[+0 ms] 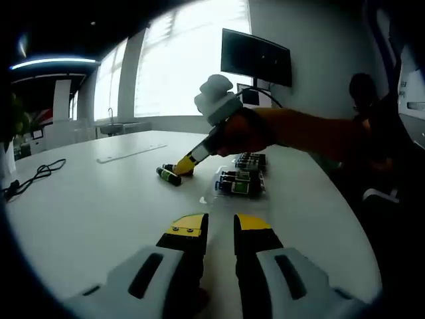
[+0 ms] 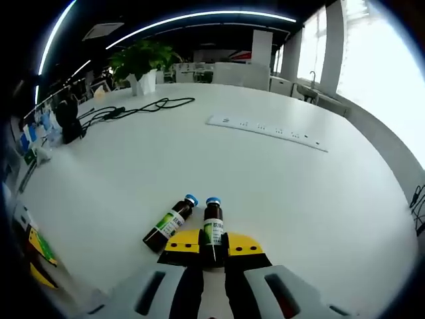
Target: Grip medicine bottles put into box
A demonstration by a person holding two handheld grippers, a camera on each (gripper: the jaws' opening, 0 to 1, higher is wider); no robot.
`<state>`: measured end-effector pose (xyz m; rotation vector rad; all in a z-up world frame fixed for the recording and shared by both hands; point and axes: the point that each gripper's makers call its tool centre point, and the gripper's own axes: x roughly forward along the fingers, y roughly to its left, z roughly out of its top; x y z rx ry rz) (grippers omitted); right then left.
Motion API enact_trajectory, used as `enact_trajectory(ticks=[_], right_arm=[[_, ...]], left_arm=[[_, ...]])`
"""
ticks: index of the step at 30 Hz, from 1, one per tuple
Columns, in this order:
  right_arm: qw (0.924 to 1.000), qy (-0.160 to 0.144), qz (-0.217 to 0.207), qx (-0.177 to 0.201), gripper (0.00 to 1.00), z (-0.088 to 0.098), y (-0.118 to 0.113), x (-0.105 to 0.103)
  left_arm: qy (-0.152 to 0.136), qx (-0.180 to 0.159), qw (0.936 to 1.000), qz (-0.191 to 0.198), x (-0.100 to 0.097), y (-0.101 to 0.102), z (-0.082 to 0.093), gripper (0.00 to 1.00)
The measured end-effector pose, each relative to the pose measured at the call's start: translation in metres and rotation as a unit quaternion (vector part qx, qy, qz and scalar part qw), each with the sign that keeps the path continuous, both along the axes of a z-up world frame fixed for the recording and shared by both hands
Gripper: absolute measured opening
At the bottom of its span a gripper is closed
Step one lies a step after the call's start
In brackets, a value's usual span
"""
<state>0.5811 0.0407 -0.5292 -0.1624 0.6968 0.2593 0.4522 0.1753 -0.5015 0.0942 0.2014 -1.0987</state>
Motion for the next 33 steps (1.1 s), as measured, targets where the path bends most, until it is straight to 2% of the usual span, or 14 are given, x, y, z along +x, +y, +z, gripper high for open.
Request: enact_trajectory(ticks=[8,23,33], right_arm=[[0.9996,-0.024,0.017,-0.002,0.07,0.015,0.002,-0.009],[0.9981,-0.05,0.036,0.004,0.07,0.037,0.009,-0.027],[0.9963,-0.07,0.049,0.009,0.07,0.051,0.02,-0.054]], left_arm=[[-0.001,0.001,1.0,0.0,0.0,0.0,0.0,0.1],[0.001,0.001,1.0,-0.001,-0.001,-0.001,-0.001,0.1],[0.002,0.001,1.0,-0.002,-0.001,-0.001,-0.001,0.1]])
